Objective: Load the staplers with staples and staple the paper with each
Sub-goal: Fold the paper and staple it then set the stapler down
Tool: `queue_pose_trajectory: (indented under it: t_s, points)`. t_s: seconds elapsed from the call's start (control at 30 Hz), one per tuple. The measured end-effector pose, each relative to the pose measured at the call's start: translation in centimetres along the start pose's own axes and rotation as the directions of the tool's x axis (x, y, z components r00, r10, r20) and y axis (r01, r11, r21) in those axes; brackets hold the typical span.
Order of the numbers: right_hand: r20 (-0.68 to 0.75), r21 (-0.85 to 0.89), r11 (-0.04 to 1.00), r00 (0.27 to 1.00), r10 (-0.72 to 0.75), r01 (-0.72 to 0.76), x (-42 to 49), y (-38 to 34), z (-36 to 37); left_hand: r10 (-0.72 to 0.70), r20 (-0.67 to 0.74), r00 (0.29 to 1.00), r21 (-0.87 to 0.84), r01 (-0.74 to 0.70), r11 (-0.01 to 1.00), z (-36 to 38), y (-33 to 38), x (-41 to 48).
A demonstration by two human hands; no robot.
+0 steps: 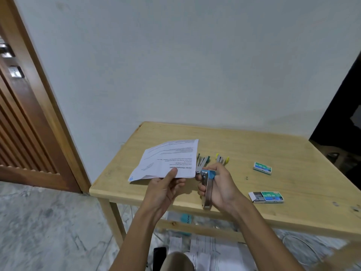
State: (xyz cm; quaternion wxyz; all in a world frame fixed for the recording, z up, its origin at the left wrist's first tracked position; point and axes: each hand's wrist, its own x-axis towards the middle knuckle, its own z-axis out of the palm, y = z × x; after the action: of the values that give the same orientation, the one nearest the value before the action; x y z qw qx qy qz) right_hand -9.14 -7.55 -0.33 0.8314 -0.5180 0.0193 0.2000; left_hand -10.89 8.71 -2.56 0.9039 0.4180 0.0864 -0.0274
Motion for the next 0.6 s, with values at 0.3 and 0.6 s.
queue_pose_trajectory:
  t_s: [0.3, 0.6]
  points:
    - [0.173, -0.01, 0.999, 0.984, 0.051, -0.05, -0.4, 1.1, -0.4, 0.072, -0.02, 0.997, 0.067, -0.071, 0.995, -0.3, -0.7, 0.4]
    - [0.075, -0.088, 0.996, 0.997, -0.027, 0.033, -0.6, 1.4, -0.3, 0.18, -0.061, 0.982, 0.29, -0.155, 0.944, -0.4, -1.5, 0.4]
